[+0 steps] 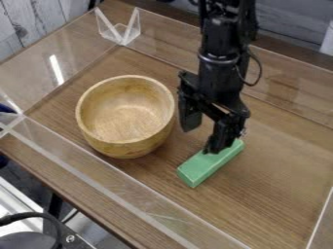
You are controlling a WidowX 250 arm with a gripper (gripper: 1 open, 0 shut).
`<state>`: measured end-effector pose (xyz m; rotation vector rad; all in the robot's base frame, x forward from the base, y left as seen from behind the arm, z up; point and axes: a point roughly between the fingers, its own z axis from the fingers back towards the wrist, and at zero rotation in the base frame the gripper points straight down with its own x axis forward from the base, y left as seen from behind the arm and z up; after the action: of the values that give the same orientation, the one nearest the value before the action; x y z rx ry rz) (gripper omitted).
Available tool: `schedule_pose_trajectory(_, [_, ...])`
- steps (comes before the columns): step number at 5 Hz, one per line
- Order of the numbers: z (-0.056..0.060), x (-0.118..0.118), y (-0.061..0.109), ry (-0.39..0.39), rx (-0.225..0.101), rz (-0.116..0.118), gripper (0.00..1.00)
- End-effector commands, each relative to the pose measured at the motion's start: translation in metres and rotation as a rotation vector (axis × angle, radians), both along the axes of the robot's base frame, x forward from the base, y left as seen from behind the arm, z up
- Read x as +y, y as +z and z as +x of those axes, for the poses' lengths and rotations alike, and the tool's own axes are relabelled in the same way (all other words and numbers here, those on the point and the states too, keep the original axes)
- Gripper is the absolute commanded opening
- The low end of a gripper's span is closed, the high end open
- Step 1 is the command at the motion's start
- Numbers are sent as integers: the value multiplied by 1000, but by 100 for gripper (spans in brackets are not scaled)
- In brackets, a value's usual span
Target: Put the green block in the brown bowl
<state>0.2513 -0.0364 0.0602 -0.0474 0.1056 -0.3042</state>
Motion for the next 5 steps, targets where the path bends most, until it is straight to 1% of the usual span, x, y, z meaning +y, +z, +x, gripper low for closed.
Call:
schedule_pose_trajectory(1, [9,-2,-3,-13,-30,-28,100])
schedule_pose_trajectory(2, [10,-4,-8,-35,11,-15,100])
schedule_pose_trajectory(3, [10,-5,-11,-51,47,-7,100])
schedule_pose_trajectory(5, [-2,-6,-2,-145,22,7,100])
